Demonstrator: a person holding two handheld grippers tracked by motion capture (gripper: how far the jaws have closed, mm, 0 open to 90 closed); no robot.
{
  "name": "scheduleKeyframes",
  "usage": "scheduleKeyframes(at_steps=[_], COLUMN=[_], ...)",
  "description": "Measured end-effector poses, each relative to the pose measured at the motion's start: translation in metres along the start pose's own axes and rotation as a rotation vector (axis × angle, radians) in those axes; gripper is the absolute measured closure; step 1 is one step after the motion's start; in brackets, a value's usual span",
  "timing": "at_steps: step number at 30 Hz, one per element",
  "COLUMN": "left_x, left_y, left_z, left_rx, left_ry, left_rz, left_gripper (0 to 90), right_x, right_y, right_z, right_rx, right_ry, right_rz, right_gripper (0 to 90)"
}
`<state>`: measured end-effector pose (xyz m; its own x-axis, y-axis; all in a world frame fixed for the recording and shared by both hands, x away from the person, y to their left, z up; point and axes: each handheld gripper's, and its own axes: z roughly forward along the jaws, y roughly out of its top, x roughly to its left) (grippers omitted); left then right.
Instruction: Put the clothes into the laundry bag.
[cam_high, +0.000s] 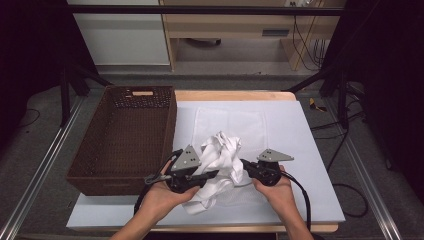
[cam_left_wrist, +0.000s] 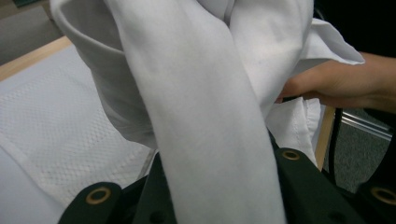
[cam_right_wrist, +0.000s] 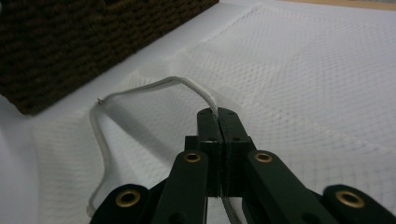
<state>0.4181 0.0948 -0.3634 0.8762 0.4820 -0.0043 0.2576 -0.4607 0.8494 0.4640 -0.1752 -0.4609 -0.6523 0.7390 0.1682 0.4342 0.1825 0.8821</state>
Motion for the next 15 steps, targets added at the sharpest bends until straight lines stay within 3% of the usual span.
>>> scheduleKeyframes(at_steps=[5, 9, 13, 15], left_x=[-0.003, -0.003, -0.002, -0.001], left_y=[-0.008, -0.015, -0.019, -0.02], left_z=[0.012, 0.019, 0.024, 0.024], left_rx=[-0.001, -0.024, -0.035, -0.018], left_ry=[-0.021, -0.033, -0.021, -0.024], left_rz=[0.016, -0.006, 0.002, 0.008], left_gripper=[73.8, 73.8, 73.8, 73.8], right_x=[-0.001, -0.001, 0.0, 0.0], right_y=[0.002, 0.004, 0.009, 0.012], right_z=[-0.001, 0.0, 0.003, 0.005], right_rx=[-0.021, -0.012, 0.023, 0.051], right_ry=[-0.011, -0.032, -0.039, -0.047], right_rz=[0.028, 0.007, 0.014, -0.002], right_gripper=[89.4, 89.5, 89.4, 89.4])
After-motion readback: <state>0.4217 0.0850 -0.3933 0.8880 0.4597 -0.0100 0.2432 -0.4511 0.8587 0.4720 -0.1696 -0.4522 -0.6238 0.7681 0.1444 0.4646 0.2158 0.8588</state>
